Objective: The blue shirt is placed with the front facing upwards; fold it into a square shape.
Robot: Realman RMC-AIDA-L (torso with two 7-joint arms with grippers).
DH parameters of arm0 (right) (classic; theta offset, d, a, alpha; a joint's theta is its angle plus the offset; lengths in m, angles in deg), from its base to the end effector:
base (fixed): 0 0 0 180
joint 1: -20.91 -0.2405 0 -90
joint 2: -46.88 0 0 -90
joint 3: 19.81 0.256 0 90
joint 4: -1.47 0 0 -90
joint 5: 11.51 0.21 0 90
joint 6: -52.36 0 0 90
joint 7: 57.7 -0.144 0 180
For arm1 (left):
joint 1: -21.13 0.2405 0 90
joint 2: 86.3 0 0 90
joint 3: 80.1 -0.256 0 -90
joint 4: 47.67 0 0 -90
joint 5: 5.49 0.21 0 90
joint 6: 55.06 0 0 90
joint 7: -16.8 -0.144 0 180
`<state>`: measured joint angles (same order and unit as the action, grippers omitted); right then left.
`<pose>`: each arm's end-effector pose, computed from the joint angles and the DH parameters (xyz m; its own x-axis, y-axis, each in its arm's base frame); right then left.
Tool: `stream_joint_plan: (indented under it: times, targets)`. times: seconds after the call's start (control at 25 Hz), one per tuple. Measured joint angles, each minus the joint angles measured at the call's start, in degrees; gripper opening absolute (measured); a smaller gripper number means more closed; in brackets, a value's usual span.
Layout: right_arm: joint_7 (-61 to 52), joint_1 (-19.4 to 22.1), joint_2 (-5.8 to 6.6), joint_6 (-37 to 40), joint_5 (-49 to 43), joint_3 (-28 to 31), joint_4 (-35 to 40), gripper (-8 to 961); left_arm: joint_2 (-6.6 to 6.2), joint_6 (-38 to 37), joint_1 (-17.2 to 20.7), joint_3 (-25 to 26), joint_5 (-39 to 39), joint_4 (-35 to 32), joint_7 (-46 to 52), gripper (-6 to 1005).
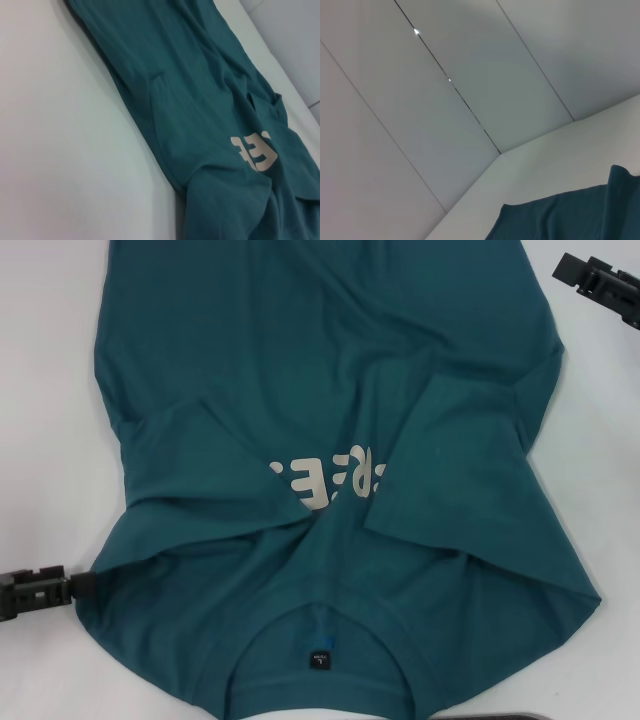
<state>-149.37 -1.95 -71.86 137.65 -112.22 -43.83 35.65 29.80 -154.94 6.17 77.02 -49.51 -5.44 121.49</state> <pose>0.3170 0.3187 0.0538 0.3203 -0.4131 -0.8525 -0.8533 -0.5168 -0.0702 -0.3752 0.2140 0.0435 0.3187 0.8656 0.3863 0.9344 -0.3554 0.0256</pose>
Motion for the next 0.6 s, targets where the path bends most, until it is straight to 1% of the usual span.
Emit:
stream_joint_plan:
  times: [0.6]
  targets:
    - [0.0,0.1,0.09,0.1,0.1,0.1,0.0,900,0.45,-0.1,-0.7,-0.3,1.3,-0.2,-0.4,855]
